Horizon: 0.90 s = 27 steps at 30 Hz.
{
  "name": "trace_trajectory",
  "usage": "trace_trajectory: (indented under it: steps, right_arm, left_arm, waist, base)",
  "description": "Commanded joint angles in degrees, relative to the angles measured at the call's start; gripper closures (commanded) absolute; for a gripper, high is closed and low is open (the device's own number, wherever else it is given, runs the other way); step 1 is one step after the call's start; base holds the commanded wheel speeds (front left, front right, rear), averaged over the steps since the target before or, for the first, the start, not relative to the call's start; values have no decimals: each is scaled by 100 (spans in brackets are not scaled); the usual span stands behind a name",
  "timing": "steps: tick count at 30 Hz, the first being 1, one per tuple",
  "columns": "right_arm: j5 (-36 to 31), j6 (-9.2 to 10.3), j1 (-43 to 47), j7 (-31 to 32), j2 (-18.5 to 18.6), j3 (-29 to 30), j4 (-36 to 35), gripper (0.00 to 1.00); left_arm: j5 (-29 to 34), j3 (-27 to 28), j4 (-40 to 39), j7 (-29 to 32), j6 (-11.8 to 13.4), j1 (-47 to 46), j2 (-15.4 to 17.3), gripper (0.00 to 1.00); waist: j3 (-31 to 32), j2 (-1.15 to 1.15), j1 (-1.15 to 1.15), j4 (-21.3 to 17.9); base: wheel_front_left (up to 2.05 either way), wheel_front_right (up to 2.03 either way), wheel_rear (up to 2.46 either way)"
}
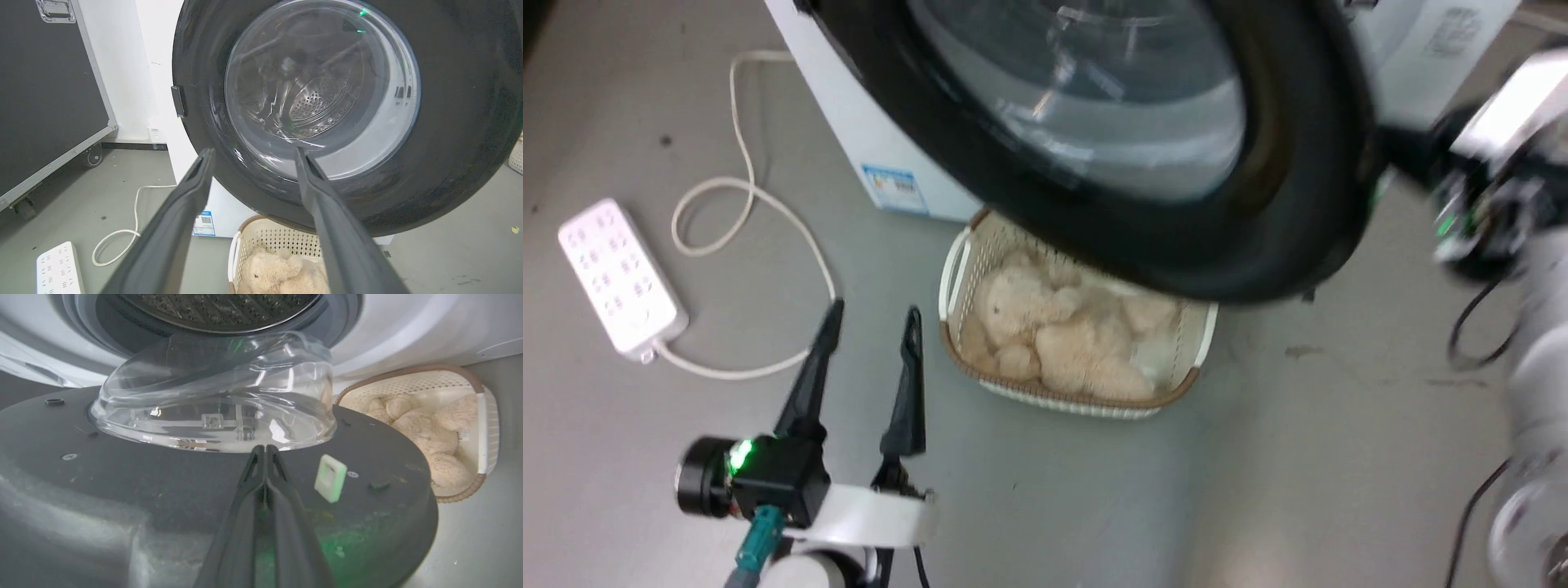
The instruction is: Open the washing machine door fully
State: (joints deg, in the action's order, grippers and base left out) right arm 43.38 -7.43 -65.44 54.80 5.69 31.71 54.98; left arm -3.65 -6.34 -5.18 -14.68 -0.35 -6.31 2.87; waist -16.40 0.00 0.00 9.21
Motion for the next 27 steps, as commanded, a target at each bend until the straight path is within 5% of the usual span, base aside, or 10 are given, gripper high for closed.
trace_trajectory:
  steps: [1, 10, 16, 27]
  right_arm:
    - [130, -6, 375, 154, -155, -81, -152, 100]
    - [1325, -6, 1500, 773, -278, -996, -611, 100]
    - [3026, -6, 2295, 563, -279, -2741, -967, 100]
    - [4738, -6, 3362, -247, -280, -4970, -1790, 100]
  left_arm:
    - [-29, 5, 66, -32, -54, 152, 1, 0]
    - [-172, -117, 411, -32, -239, 550, 4, 0]
    - [-183, -201, 531, -32, -301, 724, 10, 0]
    - [-245, -281, 611, -32, -344, 924, 9, 0]
  waist:
    - [340, 0, 0, -106]
    - [875, 0, 0, -142]
    - [1103, 0, 0, -79]
    - [1371, 0, 0, 92]
  base:
    - [0, 0, 0]
    - [0, 0, 0]
    - [0, 0, 0]
    - [0, 0, 0]
